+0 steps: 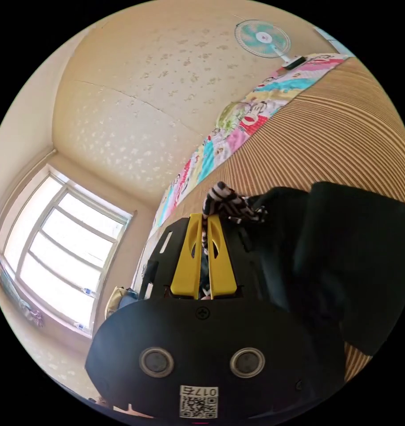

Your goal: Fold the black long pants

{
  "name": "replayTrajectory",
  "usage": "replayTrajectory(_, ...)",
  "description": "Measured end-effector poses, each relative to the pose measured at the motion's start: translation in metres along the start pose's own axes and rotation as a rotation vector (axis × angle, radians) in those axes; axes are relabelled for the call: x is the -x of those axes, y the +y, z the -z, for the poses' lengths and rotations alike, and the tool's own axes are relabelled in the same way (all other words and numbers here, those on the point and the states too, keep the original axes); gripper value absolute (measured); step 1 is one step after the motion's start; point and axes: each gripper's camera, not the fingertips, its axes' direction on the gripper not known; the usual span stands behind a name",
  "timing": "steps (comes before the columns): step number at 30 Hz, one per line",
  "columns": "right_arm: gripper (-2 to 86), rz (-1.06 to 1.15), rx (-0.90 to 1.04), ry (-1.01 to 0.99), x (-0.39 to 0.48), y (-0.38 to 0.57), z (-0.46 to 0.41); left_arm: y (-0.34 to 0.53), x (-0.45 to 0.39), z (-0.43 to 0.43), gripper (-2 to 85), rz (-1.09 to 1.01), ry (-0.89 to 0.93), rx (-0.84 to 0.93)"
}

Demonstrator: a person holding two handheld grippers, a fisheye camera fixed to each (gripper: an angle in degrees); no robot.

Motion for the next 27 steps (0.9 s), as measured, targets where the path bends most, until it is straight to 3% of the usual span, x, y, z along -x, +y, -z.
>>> replayTrajectory(8, 3.0, -0.077, -0.069, -0.04, -0.018, 0.0, 0.03, -0.013, -0.007, -0.062, 7.0, 0.001, -0.083, 0.053)
replayTrajectory(11, 5.1, -0.136, 0.027, 0.06, -0.03, -0.013, 0.023, -0.022, -0.013, -0.087, 9.0, -0.001, -0.22, 0.082)
replayTrajectory(15, 9.3, -0.113, 0.164, 0.015, -0.019, -0.015, 0.034, -0.035, -0.027, -0.122, 10.6, -0.047, -0.45, 0.145)
replayTrajectory(19, 9.9, 0.138, 0.18, 0.199, 0.035, 0.042, 0.094, -0.041, -0.032, -0.158, 11.2, -0.088, -0.634, 0.217)
replayTrajectory(23, 9.0, 0.175, 0.229, 0.504, 0.045, 0.133, 0.141, -0.042, -0.023, -0.198, 10.8, -0.052, -0.655, 0.329)
replayTrajectory(27, 7.6, 0.255, 0.3, 0.602, 0.052, 0.19, 0.147, -0.04, -0.029, -0.224, 4.6, -0.058, -0.724, 0.418)
